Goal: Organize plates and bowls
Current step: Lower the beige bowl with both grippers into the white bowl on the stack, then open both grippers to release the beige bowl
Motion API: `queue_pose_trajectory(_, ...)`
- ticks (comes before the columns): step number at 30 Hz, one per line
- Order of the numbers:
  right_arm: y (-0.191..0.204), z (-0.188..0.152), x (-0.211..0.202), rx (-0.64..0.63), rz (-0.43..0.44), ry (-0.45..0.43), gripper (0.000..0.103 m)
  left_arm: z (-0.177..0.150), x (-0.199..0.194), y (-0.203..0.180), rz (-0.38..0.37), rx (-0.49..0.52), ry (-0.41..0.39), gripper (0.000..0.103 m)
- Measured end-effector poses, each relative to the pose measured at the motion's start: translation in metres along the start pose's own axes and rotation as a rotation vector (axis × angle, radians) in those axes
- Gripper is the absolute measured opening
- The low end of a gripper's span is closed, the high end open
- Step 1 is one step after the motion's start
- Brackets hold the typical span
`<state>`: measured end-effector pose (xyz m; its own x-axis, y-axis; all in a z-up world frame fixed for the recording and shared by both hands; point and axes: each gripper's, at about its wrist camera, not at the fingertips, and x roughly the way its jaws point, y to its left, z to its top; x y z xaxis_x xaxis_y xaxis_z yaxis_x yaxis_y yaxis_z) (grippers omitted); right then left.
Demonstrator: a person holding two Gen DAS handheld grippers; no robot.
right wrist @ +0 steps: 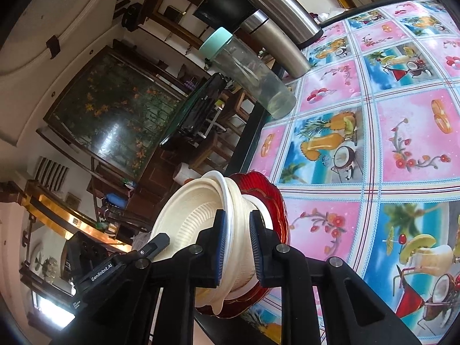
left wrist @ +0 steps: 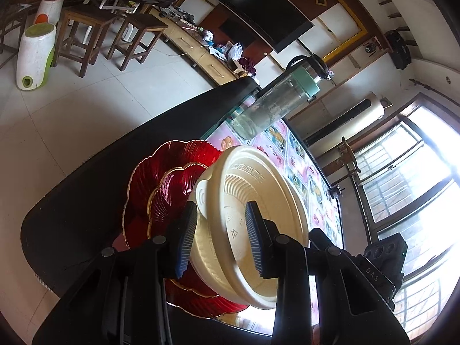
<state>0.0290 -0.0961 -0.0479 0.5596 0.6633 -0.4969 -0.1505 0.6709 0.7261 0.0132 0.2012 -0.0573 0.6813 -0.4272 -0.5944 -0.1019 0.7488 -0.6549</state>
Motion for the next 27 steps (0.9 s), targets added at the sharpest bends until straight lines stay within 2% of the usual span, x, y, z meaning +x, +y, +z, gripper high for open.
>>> queue_pose_trajectory(3, -0.004, -0.001, 0.007, 0.017, 0.027, 0.033, 0.018, -0.001, 0.001, -0.004, 0.012, 0.013, -0.002, 0.032)
queue_pose_trajectory(7, -0.011, -0.002, 0.010, 0.049, 0.068, 0.031, 0.017, 0.002, 0.002, 0.005, -0.042, -0.034, 0.006, 0.032)
queue_pose_trajectory(9, -0.014, -0.001, 0.012, 0.061, 0.107, 0.036, 0.017, 0.002, 0.003, 0.008, -0.041, -0.033, 0.006, 0.032)
queue_pose_trajectory(13, -0.021, -0.002, 0.014, 0.100, 0.178, 0.063, 0.021, 0.004, 0.003, 0.009, -0.042, -0.050, 0.021, 0.032)
queue_pose_trajectory(14, -0.023, -0.001, 0.013, 0.107, 0.193, 0.064, 0.024, 0.004, 0.001, 0.008, -0.041, -0.047, 0.019, 0.032)
queue_pose_trajectory(16, -0.028, 0.002, 0.005, 0.109, 0.223, 0.032, 0.040, 0.004, -0.004, 0.005, -0.037, -0.037, 0.004, 0.032)
queue_pose_trajectory(18, -0.031, 0.006, -0.005, 0.102, 0.262, 0.006, 0.049, 0.004, -0.009, -0.001, -0.016, -0.008, -0.014, 0.032)
queue_pose_trajectory(19, -0.033, 0.008, -0.011, 0.095, 0.284, -0.002, 0.055, 0.005, -0.012, -0.005, 0.002, 0.010, -0.026, 0.032)
queue_pose_trajectory(21, -0.037, 0.012, -0.023, 0.073, 0.297, -0.032, 0.056, 0.002, -0.021, -0.017, 0.064, 0.070, -0.068, 0.032)
queue_pose_trajectory(24, -0.042, 0.013, -0.042, 0.022, 0.260, -0.088, 0.059, -0.012, -0.037, -0.046, 0.213, 0.235, -0.175, 0.036)
queue_pose_trajectory(26, -0.043, 0.011, -0.056, -0.012, 0.220, -0.130, 0.064, -0.027, -0.048, -0.069, 0.317, 0.368, -0.256, 0.049)
queue_pose_trajectory(27, -0.042, 0.011, -0.062, -0.028, 0.207, -0.144, 0.064, -0.035, -0.053, -0.078, 0.353, 0.420, -0.295, 0.062)
